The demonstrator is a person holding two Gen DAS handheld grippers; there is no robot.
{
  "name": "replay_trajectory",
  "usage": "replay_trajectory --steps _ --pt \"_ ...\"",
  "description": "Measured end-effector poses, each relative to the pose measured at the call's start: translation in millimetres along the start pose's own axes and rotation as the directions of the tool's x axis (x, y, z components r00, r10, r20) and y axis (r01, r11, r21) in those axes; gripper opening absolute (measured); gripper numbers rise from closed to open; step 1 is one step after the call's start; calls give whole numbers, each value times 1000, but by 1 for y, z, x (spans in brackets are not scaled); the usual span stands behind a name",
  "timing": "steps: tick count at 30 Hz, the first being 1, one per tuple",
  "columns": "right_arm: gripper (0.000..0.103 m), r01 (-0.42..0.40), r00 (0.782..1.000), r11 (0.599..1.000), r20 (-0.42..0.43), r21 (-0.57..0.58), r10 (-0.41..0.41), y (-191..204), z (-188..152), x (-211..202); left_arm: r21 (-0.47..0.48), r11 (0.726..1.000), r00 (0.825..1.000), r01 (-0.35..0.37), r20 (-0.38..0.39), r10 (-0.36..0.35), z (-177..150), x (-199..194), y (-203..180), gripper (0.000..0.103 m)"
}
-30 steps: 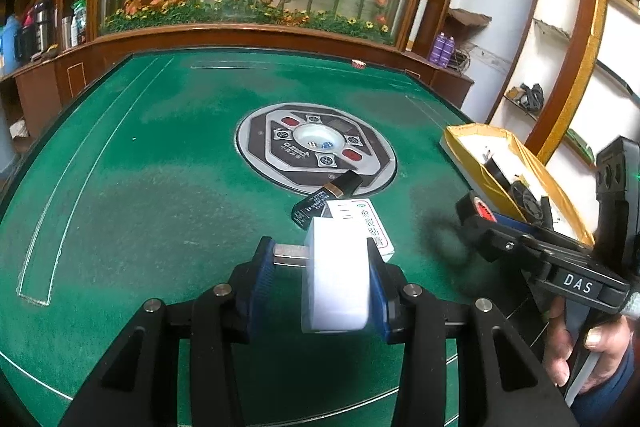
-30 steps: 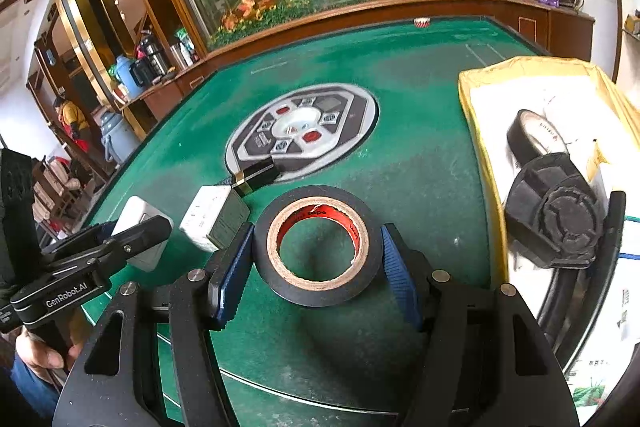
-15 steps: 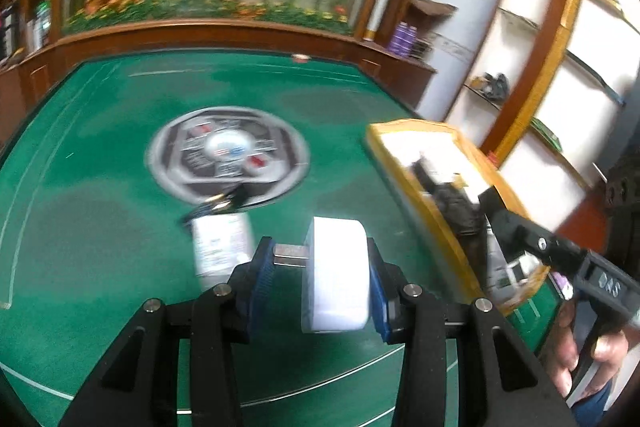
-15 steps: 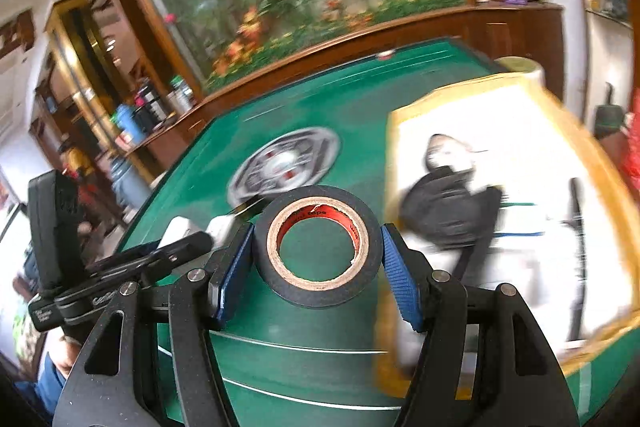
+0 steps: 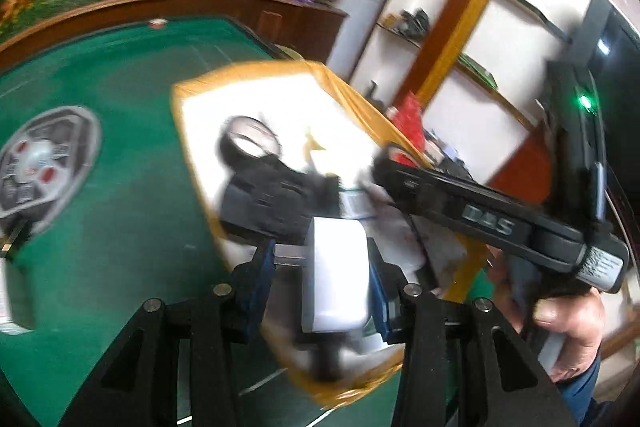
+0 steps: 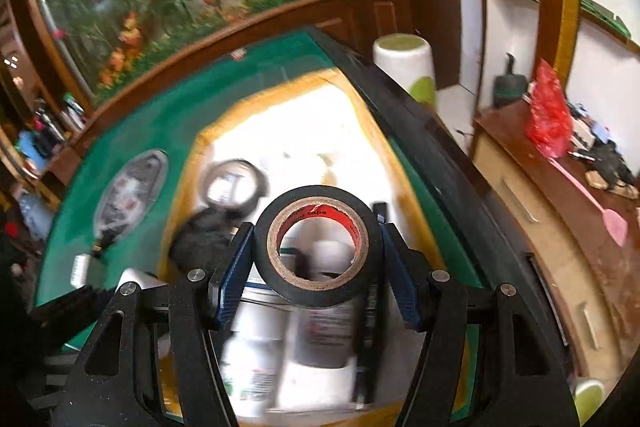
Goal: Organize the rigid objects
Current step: 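Carry the charger with the left tool while the right tool carries the tape roll to the tray, then open the left tool over the tray while the right tool releases the tape roll there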
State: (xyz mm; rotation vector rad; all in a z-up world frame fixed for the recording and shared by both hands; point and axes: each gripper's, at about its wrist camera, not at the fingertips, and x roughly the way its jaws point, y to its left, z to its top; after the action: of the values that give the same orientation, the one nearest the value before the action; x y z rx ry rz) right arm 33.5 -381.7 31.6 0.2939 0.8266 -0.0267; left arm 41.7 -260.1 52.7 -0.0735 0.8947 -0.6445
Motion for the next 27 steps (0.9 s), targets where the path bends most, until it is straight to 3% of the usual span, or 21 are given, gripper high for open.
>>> replay_trajectory --steps 9,14,17,18,27 --pt "63 34 999 999 -14 -27 -35 -5 -5 10 76 997 1000 -6 2 6 -9 6 -14 44" --pt "63 50 999 998 4 -47 -50 -3 -9 7 80 997 1000 22 3 -22 -13 3 -17 70" --pt "67 63 998 996 26 -58 -62 -2 -12 1 95 995 999 29 26 -32 -15 -3 -25 74" --pt "72 65 997 996 35 -59 -63 -2 -13 -1 103 994 999 24 32 -28 -16 -5 -27 74" --pt "72 5 994 1000 106 22 -7 -5 -15 -38 85 996 996 12 82 -19 -21 -32 -18 74"
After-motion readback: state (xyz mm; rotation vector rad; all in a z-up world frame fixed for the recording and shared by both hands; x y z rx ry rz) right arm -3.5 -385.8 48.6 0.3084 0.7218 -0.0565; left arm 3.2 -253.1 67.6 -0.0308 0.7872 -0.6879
